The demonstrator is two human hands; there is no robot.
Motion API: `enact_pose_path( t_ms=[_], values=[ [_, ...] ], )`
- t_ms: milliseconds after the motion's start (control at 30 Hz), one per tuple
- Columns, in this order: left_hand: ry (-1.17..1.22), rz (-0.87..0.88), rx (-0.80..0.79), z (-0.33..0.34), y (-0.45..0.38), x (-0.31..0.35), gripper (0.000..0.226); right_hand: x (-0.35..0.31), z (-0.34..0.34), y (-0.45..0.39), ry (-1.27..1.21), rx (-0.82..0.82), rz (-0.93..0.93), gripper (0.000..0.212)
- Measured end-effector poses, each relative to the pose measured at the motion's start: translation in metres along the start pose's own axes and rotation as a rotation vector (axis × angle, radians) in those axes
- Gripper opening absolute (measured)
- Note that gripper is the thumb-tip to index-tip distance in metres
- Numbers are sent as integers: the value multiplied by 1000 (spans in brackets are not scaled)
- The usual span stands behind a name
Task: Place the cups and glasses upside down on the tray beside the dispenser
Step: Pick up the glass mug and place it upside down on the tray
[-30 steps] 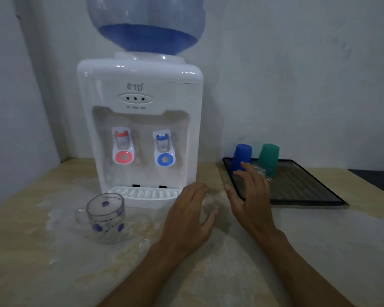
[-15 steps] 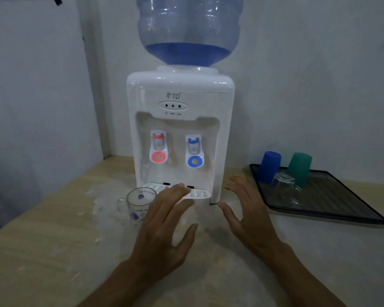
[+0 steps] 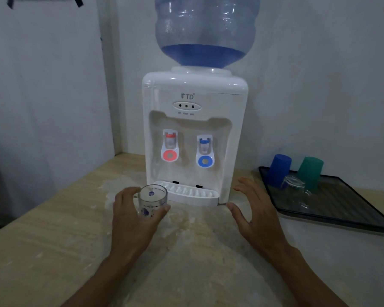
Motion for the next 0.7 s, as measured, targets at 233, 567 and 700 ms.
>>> enact_pose_path(
  t_ms=[233, 567, 700],
  values=[
    [22, 19, -37, 5, -3, -6, 75, 1, 0, 1, -24, -8, 21, 43],
    [95, 246, -166, 4, 8, 15, 77, 7, 1, 4, -63, 14, 95, 39],
    [112, 381, -309, 8, 11, 20, 79, 7, 2, 5, -98, 1, 96, 37]
  ],
)
Point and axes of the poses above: each hand's wrist, its own y-axis away from the middle knuckle, its own z-axis out of the palm, x = y × z, the point moved 1 cm from there along -y, towards the middle knuckle, and after that the axes turned 3 degrees about x, right-handed, at the moved point
